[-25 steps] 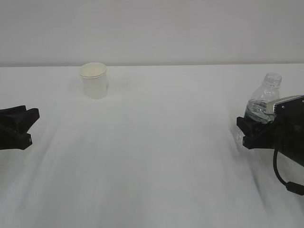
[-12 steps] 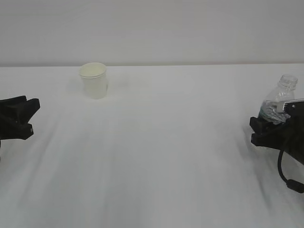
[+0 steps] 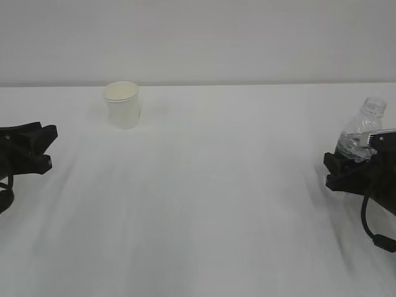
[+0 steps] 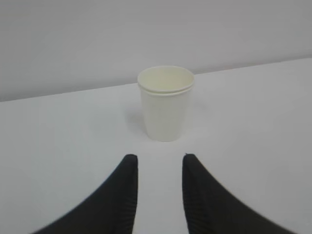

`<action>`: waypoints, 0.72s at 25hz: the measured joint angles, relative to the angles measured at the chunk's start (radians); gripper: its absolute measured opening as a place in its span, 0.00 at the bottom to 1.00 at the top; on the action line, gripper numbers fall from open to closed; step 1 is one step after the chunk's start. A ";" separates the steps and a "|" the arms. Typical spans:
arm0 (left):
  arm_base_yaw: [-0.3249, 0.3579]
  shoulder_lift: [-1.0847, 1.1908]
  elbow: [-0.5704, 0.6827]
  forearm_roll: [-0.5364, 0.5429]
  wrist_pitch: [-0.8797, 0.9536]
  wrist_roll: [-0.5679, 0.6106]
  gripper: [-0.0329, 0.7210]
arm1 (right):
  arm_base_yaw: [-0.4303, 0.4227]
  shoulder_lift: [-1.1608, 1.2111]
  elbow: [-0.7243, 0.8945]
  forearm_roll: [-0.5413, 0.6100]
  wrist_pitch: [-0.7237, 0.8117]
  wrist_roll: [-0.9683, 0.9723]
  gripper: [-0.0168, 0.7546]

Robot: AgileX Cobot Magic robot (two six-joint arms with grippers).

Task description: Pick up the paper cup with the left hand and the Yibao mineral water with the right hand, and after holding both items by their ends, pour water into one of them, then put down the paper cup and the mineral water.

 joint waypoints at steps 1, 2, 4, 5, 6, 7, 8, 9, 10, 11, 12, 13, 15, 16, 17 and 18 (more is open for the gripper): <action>0.000 0.022 -0.020 0.010 0.000 0.000 0.34 | 0.000 0.000 0.000 -0.004 0.000 0.000 0.60; 0.000 0.048 -0.036 0.023 0.000 0.000 0.34 | 0.000 0.000 0.000 -0.007 0.000 0.000 0.60; 0.000 0.090 -0.069 0.047 0.000 0.001 0.35 | 0.000 0.000 0.000 -0.011 0.000 0.000 0.60; 0.000 0.107 -0.080 0.054 0.000 0.001 0.38 | 0.000 0.000 0.000 -0.013 0.000 0.000 0.60; 0.000 0.123 -0.093 0.061 0.000 0.001 0.41 | 0.000 0.000 0.000 -0.014 0.000 0.000 0.60; 0.000 0.136 -0.105 0.062 0.000 0.001 0.46 | 0.000 0.000 0.000 -0.019 0.000 0.000 0.60; 0.000 0.146 -0.111 0.065 0.000 0.001 0.54 | 0.000 0.000 0.000 -0.019 0.000 0.000 0.60; 0.000 0.156 -0.119 0.066 0.000 0.001 0.61 | 0.000 0.000 0.000 -0.021 0.000 0.000 0.60; 0.000 0.163 -0.127 0.067 0.000 0.001 0.70 | 0.000 0.000 0.000 -0.021 0.000 0.000 0.60; 0.000 0.170 -0.127 0.065 0.000 0.001 0.78 | 0.000 0.000 0.000 -0.023 0.000 0.000 0.60; 0.000 0.172 -0.129 0.063 0.000 0.001 0.84 | 0.000 0.000 0.000 -0.023 0.002 0.000 0.60; 0.000 0.172 -0.129 0.057 0.000 0.001 0.87 | 0.000 0.000 0.000 -0.023 0.002 0.000 0.60; 0.000 0.176 -0.135 0.056 0.000 0.001 0.91 | 0.000 0.000 0.000 -0.030 0.002 0.000 0.60; 0.000 0.181 -0.147 0.063 0.000 0.001 0.91 | 0.000 0.000 0.000 -0.029 0.002 0.000 0.60; 0.000 0.189 -0.162 0.077 0.000 0.001 0.92 | 0.000 0.000 0.000 -0.032 0.002 0.000 0.60; 0.000 0.202 -0.180 0.090 0.000 0.001 0.92 | 0.000 0.000 0.000 -0.033 0.002 0.000 0.60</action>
